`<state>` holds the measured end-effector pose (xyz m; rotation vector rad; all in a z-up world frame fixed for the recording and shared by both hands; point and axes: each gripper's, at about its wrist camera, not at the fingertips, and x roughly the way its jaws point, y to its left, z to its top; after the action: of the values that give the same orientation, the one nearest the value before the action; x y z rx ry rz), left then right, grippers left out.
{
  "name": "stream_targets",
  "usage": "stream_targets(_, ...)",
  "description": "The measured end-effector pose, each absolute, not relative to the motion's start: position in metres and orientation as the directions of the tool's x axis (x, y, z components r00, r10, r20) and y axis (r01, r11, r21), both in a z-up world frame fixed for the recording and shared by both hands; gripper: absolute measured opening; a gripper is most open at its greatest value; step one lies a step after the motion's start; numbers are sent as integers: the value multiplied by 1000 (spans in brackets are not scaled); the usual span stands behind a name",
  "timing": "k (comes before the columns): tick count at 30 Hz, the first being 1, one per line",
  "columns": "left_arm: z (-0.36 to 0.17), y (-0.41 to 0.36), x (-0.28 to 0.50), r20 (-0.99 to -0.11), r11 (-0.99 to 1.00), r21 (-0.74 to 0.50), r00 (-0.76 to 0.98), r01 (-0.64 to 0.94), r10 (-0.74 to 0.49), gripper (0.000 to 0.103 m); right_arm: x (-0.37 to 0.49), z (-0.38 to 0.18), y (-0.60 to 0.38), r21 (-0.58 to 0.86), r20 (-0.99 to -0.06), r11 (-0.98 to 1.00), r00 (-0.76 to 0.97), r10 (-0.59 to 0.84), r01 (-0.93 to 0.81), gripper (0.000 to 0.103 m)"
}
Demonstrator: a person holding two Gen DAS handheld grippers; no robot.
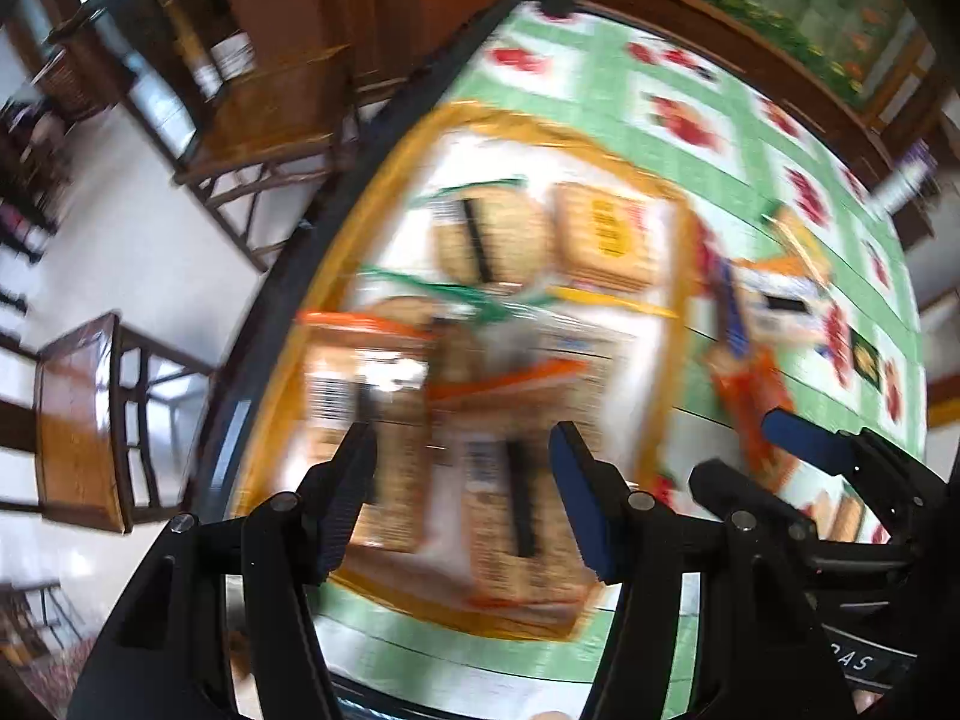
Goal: Organize snacks
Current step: 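Lower both packs into the tray and open both tools, then grasp the green-topped cracker pack with the right tool while the left grasps the orange-label pack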
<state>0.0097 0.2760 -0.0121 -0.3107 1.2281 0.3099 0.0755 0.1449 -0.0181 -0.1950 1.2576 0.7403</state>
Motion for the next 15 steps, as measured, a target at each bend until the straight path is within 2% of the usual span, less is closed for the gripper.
stream_targets(7,-13,188,42,-954,978,-65,301,-197,-3,59,81,-14,32,223,-927,809,140,349,-544,73)
stream_targets(15,-32,138,77,-966,980,-91,255,-177,-44,59,100,-14,-108,189,-950,932,182,254,-310,79)
